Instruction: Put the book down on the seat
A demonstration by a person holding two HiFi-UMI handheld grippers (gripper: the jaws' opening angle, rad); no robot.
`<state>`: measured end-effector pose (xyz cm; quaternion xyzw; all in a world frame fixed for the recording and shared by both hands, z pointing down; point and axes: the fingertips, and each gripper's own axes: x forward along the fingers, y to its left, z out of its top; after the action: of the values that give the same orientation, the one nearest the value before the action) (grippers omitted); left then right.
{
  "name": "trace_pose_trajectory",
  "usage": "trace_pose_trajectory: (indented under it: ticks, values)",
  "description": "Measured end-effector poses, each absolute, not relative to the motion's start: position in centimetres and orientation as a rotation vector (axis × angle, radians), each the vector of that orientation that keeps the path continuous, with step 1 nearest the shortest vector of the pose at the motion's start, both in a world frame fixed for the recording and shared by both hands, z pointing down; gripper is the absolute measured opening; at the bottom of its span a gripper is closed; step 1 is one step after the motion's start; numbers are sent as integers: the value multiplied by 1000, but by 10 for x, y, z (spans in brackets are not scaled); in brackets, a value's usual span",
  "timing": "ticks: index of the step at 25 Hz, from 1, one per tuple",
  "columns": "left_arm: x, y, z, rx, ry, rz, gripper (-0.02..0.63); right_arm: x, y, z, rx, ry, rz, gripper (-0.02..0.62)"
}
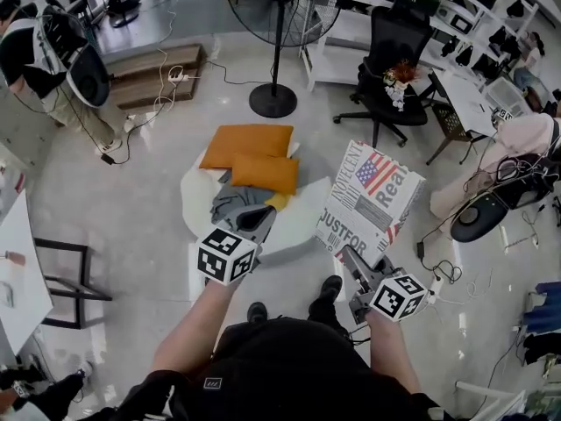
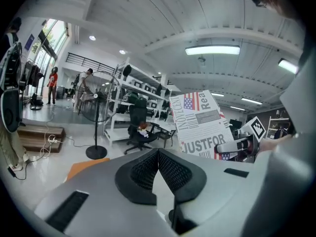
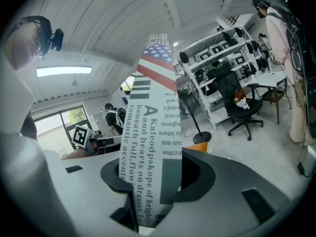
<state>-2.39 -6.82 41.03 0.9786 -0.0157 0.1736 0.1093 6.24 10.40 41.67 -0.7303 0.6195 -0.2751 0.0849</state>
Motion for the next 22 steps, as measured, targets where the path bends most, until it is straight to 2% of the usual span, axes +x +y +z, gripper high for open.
trace_pose_trajectory:
  ticks: [13, 22]
  values:
    - [141, -59, 407, 2891, -333, 547, 3, 260, 87, 445, -2010, 2065, -900, 179]
    - [184, -59, 415, 2811, -511, 573, 3, 323, 72, 458, -1873, 2175, -985, 179]
